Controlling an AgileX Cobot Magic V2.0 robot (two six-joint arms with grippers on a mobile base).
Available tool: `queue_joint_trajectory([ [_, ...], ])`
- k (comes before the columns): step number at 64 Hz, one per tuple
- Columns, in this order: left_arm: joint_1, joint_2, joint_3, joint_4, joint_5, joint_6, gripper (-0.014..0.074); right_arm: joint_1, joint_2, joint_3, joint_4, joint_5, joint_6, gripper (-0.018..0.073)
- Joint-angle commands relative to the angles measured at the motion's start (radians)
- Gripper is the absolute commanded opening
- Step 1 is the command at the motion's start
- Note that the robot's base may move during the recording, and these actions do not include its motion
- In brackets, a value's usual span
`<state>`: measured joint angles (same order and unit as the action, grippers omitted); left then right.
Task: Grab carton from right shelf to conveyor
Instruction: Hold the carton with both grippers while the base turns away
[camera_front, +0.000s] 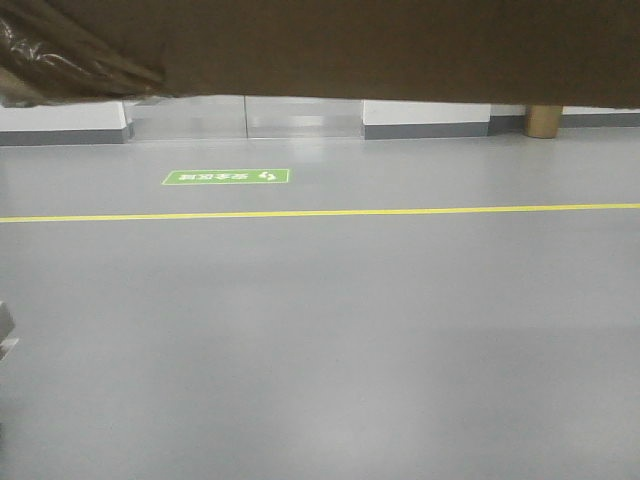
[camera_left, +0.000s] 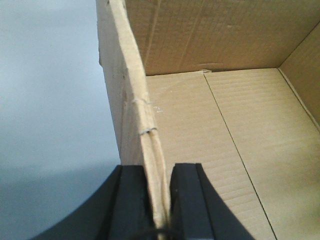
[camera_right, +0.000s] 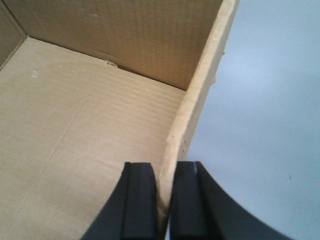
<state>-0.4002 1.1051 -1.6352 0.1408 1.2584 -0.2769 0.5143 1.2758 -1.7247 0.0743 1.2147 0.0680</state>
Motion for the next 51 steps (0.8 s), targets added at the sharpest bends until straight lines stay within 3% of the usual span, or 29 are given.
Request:
queue_joint_trajectory([
  [1, -0.005, -0.013, -0.009, 0.006, -0.037, 0.010, -0.0016, -0.001, -0.009, 0.002, -0.013, -0.023, -0.025, -0.0062],
  [16, -0.005, -0.013, -0.009, 0.013, -0.037, 0.010, -0.0016, -0.001, 0.000, 0.002, -0.013, -0.062, -0.025, -0.0062],
  [51, -0.005, -0.013, -0.009, 0.020, -0.037, 0.010, -0.0016, -0.001, 0.030, 0.002, -0.013, -0.299, -0.025, -0.0062],
])
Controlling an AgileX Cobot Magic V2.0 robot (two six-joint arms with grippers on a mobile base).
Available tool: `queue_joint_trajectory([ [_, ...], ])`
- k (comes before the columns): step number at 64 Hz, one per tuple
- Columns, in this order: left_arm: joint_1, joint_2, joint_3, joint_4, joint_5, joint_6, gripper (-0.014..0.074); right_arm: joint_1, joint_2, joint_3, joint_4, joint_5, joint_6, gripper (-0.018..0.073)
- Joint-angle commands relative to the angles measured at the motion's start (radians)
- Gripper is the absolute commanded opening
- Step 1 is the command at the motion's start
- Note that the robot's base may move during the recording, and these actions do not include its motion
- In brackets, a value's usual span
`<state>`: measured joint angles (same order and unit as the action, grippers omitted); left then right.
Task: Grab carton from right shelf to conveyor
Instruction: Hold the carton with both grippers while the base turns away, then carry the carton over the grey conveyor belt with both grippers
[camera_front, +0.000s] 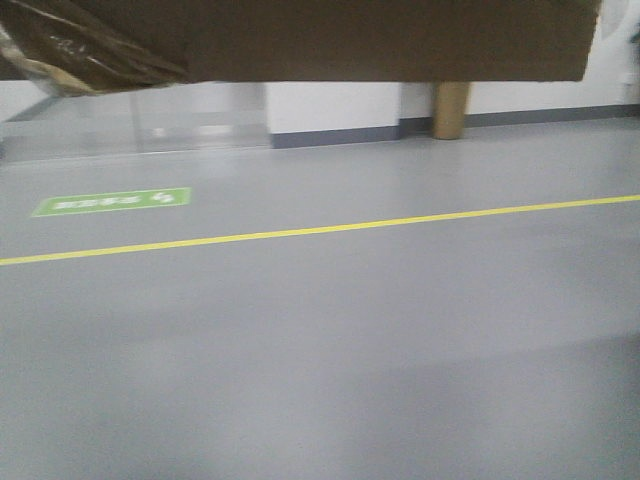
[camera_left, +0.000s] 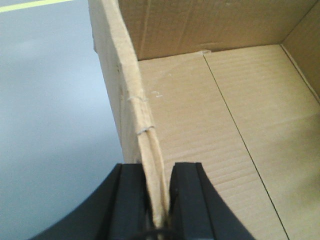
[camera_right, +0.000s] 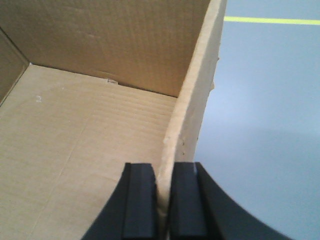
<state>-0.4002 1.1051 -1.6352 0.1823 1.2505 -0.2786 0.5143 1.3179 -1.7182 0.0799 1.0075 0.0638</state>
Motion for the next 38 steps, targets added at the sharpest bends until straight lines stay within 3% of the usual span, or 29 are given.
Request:
queue_joint_trajectory([
  [1, -0.005, -0.013, -0.009, -0.022, -0.029, 0.012, -0.0016, -0.001, -0.012, -0.004, -0.018, -0.096, -0.021, -0.0062],
  [38, -0.005, -0.013, -0.009, -0.001, -0.029, 0.012, -0.0016, -0.001, -0.012, -0.004, -0.016, -0.106, -0.021, -0.0062],
])
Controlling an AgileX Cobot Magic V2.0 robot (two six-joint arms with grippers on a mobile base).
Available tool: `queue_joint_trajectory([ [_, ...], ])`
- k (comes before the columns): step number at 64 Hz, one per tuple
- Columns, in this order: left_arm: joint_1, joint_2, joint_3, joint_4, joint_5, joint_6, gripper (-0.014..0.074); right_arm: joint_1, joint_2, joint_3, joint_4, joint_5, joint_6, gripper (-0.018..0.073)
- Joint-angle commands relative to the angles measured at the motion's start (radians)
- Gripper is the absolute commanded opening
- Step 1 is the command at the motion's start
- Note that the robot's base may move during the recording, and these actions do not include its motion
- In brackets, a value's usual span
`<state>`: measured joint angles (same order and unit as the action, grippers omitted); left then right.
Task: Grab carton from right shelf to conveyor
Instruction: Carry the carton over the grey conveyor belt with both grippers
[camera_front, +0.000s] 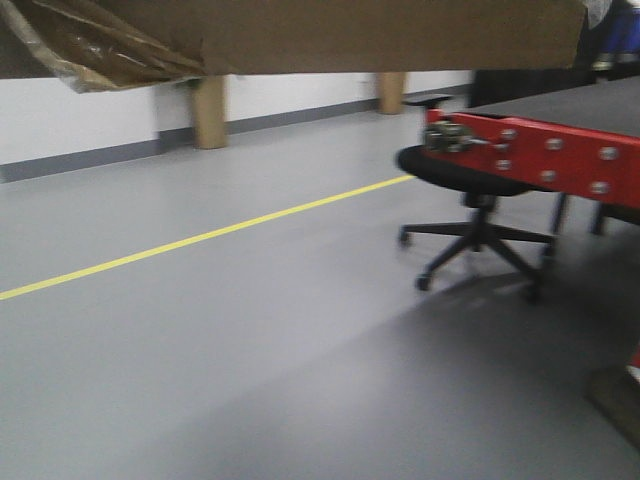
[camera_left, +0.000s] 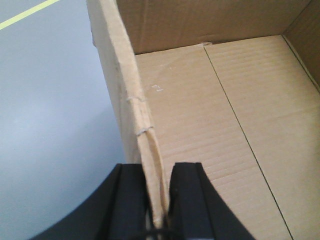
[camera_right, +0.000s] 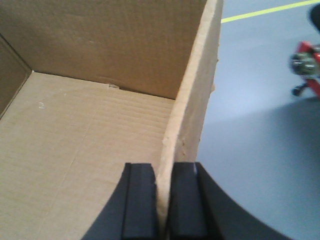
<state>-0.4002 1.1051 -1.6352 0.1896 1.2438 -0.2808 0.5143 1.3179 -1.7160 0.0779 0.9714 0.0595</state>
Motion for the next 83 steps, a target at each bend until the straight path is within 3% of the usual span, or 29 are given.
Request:
queue_joint_trajectory([
  [1, -0.005, -0.013, -0.009, -0.006, -0.023, 0.014, -0.0016, -0.001, -0.012, -0.006, -0.014, -0.070, -0.016, -0.0062],
  [50, -0.005, -0.013, -0.009, 0.336, -0.023, 0.014, -0.0016, -0.001, -0.012, -0.006, -0.014, -0.074, -0.016, -0.0062],
  [65, -0.005, -0.013, -0.009, 0.382, -0.023, 0.014, -0.0016, -0.001, -0.012, -0.006, -0.014, -0.074, -0.016, -0.0062],
  [83, -0.005, -0.013, -0.009, 0.382, -0.023, 0.014, -0.0016, -0.001, -0.012, -0.006, -0.014, -0.074, -0.016, -0.0062],
])
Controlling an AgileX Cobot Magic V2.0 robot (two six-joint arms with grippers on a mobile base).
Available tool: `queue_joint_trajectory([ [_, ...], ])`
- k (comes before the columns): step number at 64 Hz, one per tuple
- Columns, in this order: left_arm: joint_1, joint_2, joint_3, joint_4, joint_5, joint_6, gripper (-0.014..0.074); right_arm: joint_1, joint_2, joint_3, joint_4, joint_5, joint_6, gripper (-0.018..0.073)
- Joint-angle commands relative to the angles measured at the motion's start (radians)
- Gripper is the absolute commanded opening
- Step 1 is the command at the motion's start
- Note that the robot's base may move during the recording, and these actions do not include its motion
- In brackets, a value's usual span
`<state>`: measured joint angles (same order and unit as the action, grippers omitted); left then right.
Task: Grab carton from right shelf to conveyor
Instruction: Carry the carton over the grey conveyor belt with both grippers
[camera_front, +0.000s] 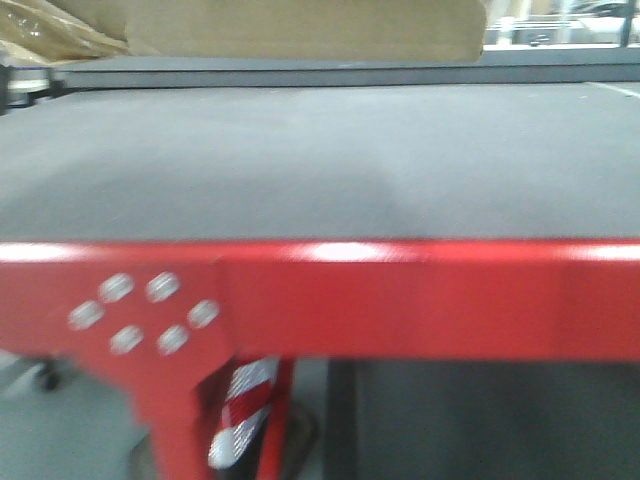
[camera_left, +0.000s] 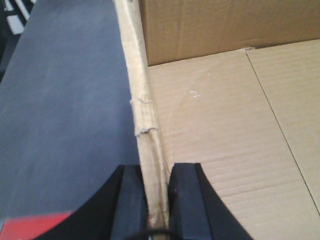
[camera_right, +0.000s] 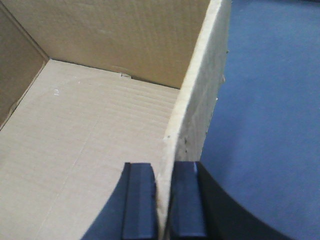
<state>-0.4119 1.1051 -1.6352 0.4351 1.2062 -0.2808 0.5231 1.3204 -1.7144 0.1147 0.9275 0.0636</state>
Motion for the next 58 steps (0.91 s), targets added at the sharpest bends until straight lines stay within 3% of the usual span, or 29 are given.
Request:
queue_joint_trajectory([
  [1, 0.007, -0.013, -0.009, 0.136, 0.015, 0.014, -0.0016, -0.010, -0.014, -0.008, -0.051, -0.030, -0.021, -0.0062],
  [58, 0.007, -0.013, -0.009, 0.136, 0.000, 0.014, -0.0016, -0.010, -0.014, -0.008, -0.051, -0.030, -0.021, -0.0062],
])
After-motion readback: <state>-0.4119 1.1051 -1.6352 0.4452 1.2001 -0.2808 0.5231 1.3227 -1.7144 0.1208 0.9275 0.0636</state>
